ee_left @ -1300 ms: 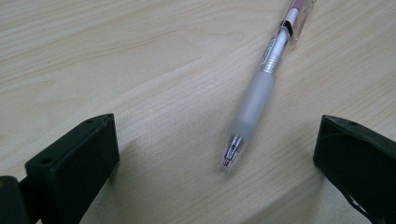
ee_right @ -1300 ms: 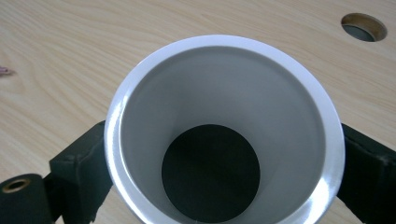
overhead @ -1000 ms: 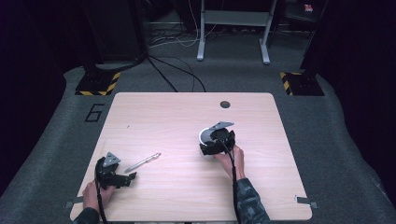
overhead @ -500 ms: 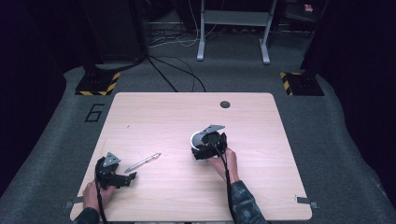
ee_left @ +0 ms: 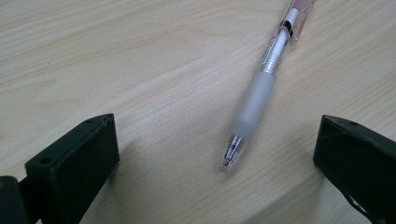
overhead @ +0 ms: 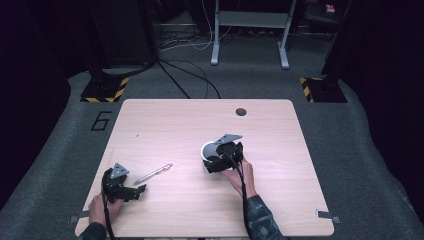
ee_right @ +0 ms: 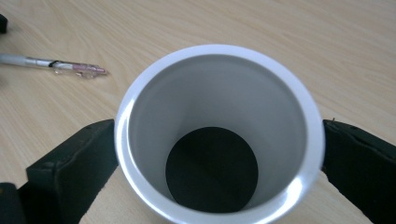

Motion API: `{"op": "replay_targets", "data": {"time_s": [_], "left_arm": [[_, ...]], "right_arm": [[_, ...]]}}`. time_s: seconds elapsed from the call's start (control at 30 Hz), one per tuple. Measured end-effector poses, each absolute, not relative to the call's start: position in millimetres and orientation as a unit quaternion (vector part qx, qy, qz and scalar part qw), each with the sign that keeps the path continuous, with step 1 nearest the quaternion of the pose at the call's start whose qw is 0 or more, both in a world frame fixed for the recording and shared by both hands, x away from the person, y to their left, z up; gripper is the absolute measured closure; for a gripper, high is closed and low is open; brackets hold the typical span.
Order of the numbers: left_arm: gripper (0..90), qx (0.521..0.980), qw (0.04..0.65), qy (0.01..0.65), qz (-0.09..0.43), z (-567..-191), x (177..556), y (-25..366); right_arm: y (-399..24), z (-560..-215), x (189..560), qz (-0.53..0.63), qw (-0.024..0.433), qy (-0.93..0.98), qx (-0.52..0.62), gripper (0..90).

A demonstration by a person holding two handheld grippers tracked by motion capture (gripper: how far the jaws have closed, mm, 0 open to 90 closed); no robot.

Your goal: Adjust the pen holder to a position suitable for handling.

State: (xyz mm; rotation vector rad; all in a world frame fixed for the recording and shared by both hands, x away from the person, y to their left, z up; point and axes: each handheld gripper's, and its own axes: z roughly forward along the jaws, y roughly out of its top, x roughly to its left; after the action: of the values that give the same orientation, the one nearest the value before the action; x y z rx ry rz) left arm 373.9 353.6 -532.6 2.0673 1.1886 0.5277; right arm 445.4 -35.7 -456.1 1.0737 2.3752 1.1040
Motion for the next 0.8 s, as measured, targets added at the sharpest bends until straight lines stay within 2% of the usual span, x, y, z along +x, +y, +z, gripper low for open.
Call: {"op": "replay_targets", "data": {"time_s": [0.2,0.4,0.6,0.8], "left_arm": [[0.2,0.795,0.342,0.457,0.203,-533,374,354],[0.2,0.797,0.341,0.457,0.201,-532,374,354],[0.2,0.797,0.341,0.456,0.202,-532,374,354],[0.2,0.797,0.34,0.457,0.201,-532,374,354]], "right_arm": [[-71,-446,423,0.41,0.168,0.813,0.378,0.0],[-108,-452,406,0.409,0.189,0.794,0.409,0.0],[-162,-479,400,0.391,0.2,0.764,0.472,0.0],[-191,-510,400,0.37,0.198,0.739,0.528,0.0]]}}
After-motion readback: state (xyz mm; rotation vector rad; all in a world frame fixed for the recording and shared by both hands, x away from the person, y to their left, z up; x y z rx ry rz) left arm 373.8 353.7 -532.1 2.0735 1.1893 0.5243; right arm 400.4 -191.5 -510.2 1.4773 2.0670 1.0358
